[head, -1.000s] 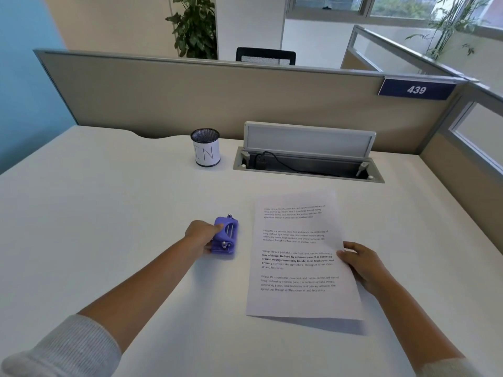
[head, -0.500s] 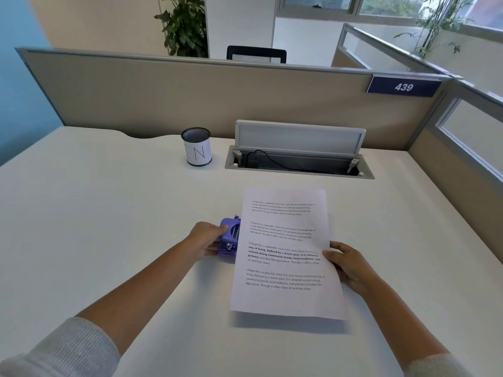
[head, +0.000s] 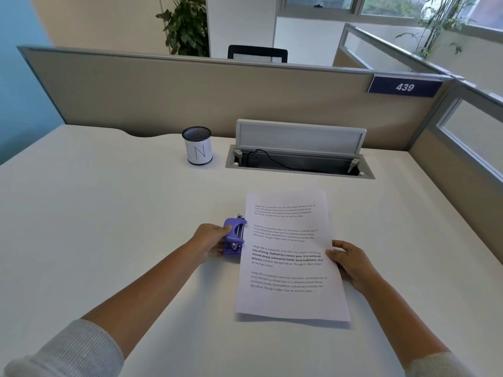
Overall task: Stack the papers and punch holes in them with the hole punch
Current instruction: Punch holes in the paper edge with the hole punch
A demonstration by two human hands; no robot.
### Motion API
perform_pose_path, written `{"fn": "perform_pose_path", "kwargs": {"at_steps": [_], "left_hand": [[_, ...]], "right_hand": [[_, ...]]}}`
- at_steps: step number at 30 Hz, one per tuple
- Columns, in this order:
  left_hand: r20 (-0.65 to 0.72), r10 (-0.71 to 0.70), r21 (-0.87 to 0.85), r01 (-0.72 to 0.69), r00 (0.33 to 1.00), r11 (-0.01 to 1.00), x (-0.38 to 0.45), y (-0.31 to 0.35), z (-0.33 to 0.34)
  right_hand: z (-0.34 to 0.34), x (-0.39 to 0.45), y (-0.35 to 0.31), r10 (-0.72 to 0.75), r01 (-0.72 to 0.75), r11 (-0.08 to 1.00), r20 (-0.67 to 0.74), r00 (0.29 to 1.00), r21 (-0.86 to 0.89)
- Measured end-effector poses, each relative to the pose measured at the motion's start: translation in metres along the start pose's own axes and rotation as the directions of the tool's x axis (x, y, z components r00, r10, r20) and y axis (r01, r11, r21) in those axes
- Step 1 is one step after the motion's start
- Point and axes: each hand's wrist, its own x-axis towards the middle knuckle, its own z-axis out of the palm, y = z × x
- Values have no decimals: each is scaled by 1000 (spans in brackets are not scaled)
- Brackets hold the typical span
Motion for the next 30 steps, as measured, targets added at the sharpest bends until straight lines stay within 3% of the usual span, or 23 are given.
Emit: {"fn": "perform_pose_path", "kwargs": {"at_steps": [10,19,26,30], "left_hand": [[-109,74,114,-62,991,992,0,-4,14],[-142,114,242,-77,983,967,3,-6,24],[-218,265,565,-100,939,819,11,-10,31],[-231,306,665,-80,923,743,14,-15,29]], "right_hand": [[0,2,-6,-109,106,993,-87,990,-46],[8,2,-10,-99,99,995,-39,994,-15],[8,1,-6,-40,41,998,-11,999,45],[5,1,-7,-34,34,999,-20,999,10]]}}
